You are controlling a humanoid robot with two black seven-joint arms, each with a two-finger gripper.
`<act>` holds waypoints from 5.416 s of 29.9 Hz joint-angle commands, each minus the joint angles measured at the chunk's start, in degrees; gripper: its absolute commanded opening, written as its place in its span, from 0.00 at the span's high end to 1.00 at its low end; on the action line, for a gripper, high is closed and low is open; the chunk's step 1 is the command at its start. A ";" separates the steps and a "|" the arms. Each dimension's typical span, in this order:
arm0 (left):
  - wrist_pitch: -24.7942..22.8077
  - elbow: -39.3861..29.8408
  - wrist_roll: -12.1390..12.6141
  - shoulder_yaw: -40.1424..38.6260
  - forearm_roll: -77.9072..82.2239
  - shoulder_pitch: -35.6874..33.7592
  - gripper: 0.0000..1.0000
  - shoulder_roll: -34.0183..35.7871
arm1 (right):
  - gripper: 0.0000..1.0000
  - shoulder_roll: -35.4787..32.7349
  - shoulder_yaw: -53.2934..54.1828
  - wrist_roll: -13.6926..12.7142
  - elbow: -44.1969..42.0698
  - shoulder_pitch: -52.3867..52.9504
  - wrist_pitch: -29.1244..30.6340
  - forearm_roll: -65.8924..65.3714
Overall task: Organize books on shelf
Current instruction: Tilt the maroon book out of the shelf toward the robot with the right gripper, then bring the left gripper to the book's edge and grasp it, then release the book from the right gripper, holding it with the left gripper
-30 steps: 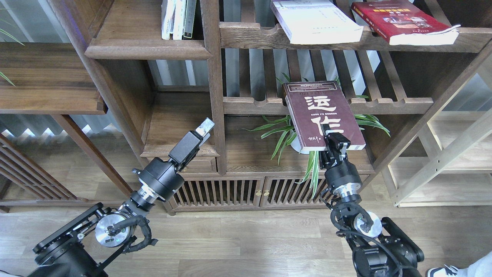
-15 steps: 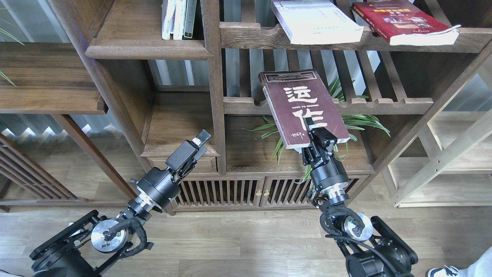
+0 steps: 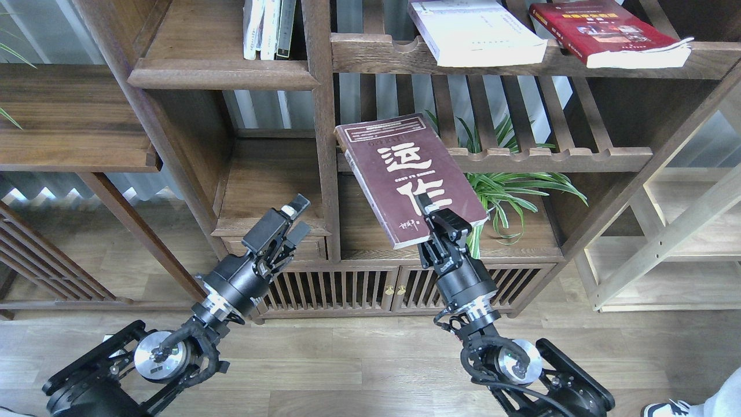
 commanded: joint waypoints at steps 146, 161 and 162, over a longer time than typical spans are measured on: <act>0.00 -2.29 13.91 1.60 -11.10 -0.21 0.83 8.32 | 0.97 0.00 -17.97 -0.83 2.18 1.62 -0.01 -6.50; 0.00 -2.20 14.08 1.69 -11.28 0.23 0.98 7.79 | 0.96 0.00 -17.88 -0.65 2.36 1.62 -0.01 -6.58; 0.00 -2.29 14.08 1.69 -11.28 0.23 0.98 7.71 | 0.95 0.00 -17.88 -0.65 2.36 1.62 -0.01 -6.50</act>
